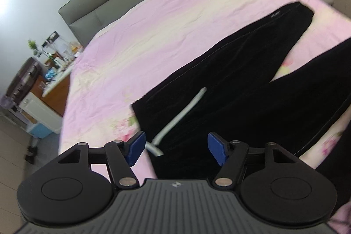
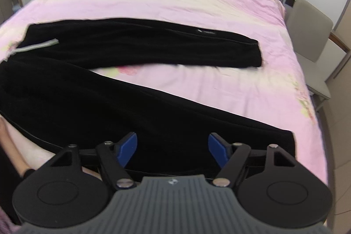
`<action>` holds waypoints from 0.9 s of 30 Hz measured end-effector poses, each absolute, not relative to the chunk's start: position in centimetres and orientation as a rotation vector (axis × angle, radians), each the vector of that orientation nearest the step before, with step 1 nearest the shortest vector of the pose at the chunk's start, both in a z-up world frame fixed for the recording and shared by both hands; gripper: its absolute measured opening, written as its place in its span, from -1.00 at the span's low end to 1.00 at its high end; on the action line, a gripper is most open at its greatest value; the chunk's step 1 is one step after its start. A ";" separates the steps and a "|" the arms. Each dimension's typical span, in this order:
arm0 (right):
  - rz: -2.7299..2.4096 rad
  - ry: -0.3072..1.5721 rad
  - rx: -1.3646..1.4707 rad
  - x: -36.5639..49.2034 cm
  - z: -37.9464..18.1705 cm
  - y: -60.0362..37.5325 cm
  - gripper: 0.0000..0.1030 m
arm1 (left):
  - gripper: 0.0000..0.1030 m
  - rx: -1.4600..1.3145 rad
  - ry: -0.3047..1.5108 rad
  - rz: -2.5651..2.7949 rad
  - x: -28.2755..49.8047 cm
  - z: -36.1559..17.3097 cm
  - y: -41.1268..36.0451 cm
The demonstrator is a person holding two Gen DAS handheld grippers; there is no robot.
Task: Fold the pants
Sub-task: 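Grasp the waistband with the left tool while the right tool grasps a leg hem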
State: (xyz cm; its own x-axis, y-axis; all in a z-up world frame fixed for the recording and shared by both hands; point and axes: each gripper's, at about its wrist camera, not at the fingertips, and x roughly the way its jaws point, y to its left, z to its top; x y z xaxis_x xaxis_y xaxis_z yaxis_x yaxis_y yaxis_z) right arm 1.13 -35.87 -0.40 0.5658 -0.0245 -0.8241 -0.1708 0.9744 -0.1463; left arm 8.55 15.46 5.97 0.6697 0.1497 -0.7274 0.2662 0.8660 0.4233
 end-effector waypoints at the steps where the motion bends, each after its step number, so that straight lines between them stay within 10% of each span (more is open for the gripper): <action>1: 0.072 0.983 -0.234 1.6 -0.6 -36.7 0.34 | 0.48 0.570 0.844 -0.045 8.8 6.3 16.3; 27: 0.018 1.219 -0.441 3.6 -5.2 -46.2 0.13 | 0.49 0.999 1.271 -0.491 11.5 -18.0 19.9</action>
State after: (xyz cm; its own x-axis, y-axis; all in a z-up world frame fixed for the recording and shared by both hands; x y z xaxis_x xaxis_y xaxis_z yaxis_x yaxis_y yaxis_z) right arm 3.59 -46.19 -5.20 0.3552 -0.2199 -0.9086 -0.2470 0.9153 -0.3181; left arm 11.47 19.89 -17.96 0.2723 0.2084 -0.9394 0.7862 0.5147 0.3421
